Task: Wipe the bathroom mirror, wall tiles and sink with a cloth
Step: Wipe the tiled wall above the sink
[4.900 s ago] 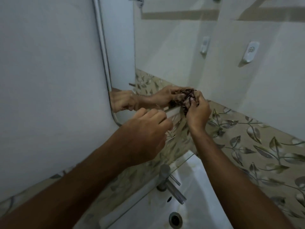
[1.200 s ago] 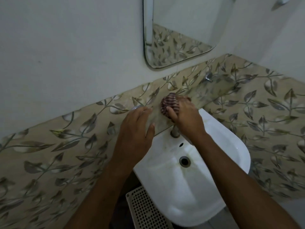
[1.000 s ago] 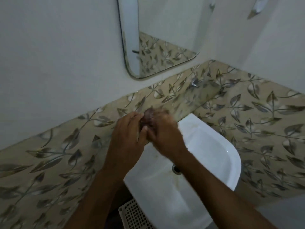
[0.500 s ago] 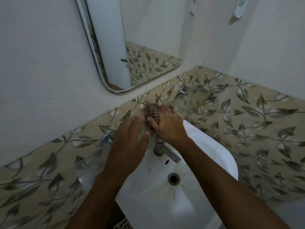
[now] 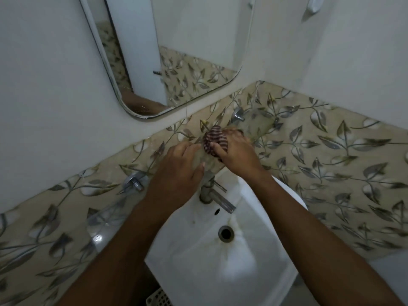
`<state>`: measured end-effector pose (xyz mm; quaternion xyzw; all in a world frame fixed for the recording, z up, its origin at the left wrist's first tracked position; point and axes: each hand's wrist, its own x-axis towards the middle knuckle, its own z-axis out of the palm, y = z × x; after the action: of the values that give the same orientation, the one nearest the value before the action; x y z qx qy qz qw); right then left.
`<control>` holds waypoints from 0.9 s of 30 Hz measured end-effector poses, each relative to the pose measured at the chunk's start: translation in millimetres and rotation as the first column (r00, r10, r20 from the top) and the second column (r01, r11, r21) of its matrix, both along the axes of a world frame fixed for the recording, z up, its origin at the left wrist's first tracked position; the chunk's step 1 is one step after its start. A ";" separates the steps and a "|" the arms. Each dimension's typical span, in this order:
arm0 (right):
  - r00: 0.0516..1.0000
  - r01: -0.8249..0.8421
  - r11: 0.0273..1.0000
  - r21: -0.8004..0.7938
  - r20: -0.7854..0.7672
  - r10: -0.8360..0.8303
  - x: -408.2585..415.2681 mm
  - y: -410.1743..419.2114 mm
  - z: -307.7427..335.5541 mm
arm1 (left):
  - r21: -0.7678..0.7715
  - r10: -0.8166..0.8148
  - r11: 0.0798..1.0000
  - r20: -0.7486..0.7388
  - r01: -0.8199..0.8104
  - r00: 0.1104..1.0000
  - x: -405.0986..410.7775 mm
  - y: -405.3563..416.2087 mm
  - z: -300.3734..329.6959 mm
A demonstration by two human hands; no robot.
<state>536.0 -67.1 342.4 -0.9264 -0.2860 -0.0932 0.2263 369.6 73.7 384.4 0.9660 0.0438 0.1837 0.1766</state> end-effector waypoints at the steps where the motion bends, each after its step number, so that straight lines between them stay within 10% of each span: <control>1: 1.000 -0.005 1.000 -0.001 -0.010 0.005 -7.8 3.5 -2.1 | 0.002 -0.006 1.000 -0.006 0.006 1.000 3.0 -0.9 -0.8; 7: 0.953 -0.304 0.951 0.053 0.005 0.304 -52.7 -8.6 -0.5 | -0.051 0.007 0.999 -0.023 -0.008 1.000 3.7 -8.8 -5.3; 16: 0.984 0.150 0.987 -0.057 -0.085 -0.154 70.0 -25.4 17.2 | -0.061 -0.082 0.995 -0.008 0.081 0.997 5.1 -7.9 -4.9; 23: 0.995 -0.090 0.994 -0.066 -0.037 0.088 24.5 -36.0 14.8 | -0.007 -0.118 0.993 0.004 0.118 0.993 15.4 -13.4 -9.2; 27: 0.992 0.123 0.963 -0.241 0.040 -0.116 76.8 -46.9 21.9 | -0.040 -0.131 0.991 -0.013 0.130 0.991 17.5 -16.1 -11.7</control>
<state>612.8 -114.0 364.3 -0.9614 -0.2418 -0.0828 0.1014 387.1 57.5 372.7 0.9646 -0.0147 0.1634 0.2065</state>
